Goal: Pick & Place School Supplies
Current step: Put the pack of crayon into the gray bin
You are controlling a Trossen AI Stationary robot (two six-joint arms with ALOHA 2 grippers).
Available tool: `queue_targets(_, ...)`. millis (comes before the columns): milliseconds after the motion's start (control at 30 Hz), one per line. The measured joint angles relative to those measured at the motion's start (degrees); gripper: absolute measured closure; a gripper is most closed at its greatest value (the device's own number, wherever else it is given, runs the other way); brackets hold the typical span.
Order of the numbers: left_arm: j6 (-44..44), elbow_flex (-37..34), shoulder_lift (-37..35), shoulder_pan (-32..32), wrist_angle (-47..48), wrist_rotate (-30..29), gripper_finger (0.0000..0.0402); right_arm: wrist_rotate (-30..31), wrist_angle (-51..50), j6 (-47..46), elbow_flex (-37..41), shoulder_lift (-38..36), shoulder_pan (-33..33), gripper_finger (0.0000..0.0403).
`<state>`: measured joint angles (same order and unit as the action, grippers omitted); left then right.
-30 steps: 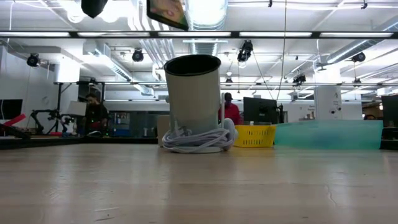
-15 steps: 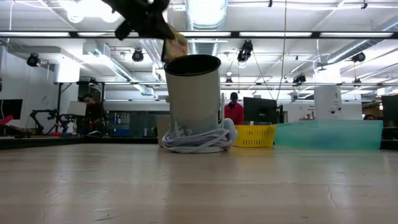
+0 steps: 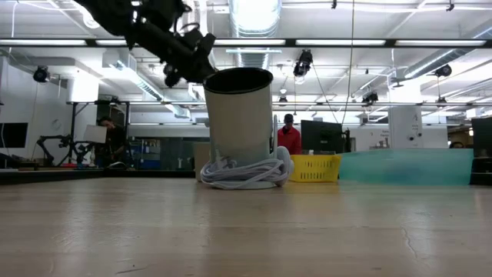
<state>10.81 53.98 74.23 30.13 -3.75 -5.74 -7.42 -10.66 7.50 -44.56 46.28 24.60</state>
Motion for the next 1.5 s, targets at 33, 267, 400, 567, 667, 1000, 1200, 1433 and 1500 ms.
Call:
queue_targets(33,0.14,0.0,1.0,0.94,-0.94,2.38,0.0362,-0.02,-0.01,-0.02,0.0,0.0,0.0,0.0335)
queue_targets(267,-1.07,0.0,8.66,4.03,-2.18,9.58,0.0362,0.0,-0.06,0.01,0.0,0.0,0.0,0.0335)
queue_targets(400,-1.1,0.0,12.42,4.02,-2.26,11.21,0.0362,0.0,-0.06,-0.01,0.0,0.0,0.0,0.0335)
queue_targets(567,3.91,0.0,15.61,4.17,-2.94,10.9,0.0362,0.0,-0.07,0.01,0.0,0.0,0.0,0.0335)
queue_targets(667,10.49,0.0,17.36,4.38,-2.93,10.54,0.0362,0.0,-0.1,0.01,0.0,0.0,0.0,0.0335)
queue_targets(1000,17.77,0.0,20.05,6.03,-2.77,12.64,0.0361,0.04,-0.48,0.01,0.0,0.0,0.0,0.0335)
queue_targets(1200,14.79,0.0,19.7,6.03,-2.71,12.23,0.0334,1.37,-1.25,0.01,0.0,0.0,0.0,0.0335)
queue_targets(1433,14.82,0.0,19.92,6.03,-0.39,11.71,0.0301,1.57,-2.26,0.03,0.0,0.0,0.0,0.0335)
queue_targets(1500,14.81,0.0,19.92,6.05,0.77,11.34,0.0294,1.57,-2.61,0.03,0.0,0.0,-0.02,0.0335)
